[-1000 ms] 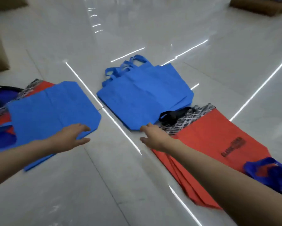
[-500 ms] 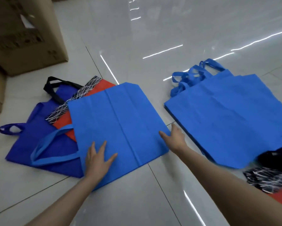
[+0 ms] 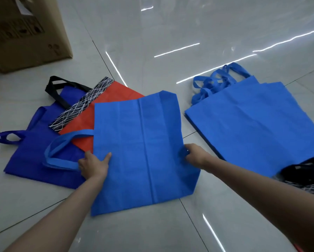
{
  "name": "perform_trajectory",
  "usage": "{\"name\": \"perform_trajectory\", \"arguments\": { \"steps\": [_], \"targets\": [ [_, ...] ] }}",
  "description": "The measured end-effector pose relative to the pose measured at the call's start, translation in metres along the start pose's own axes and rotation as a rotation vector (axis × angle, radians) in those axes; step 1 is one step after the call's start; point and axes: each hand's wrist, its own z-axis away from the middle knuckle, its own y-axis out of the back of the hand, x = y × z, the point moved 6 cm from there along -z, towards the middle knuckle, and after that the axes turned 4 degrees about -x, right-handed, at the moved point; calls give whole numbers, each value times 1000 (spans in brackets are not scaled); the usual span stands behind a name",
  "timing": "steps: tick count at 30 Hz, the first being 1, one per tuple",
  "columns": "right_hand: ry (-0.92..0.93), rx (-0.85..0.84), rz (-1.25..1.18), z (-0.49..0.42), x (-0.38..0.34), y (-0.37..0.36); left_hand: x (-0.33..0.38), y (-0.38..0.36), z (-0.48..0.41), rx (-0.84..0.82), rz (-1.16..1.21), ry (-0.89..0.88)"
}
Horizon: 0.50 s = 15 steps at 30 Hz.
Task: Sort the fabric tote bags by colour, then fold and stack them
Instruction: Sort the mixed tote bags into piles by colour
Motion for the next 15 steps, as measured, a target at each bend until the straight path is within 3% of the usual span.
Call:
{"name": "perform_trajectory", "arguments": {
  "steps": [2,4,8,12,15],
  "targets": [
    [-82,-46,-45,4,17,-4,-7,-6,1,-39,114,71],
    [-99,42,-239,7,32,-4,-7,-9,6,-20,164,71],
    [87,360,-281,20,41,7,26,6,29,168,43,-176],
    [292,544,-404,45,43,46,86,32,63,259,157,-387],
    [303,651,-545,56,66,91,145,37,77,286,230,-496]
  ]
}}
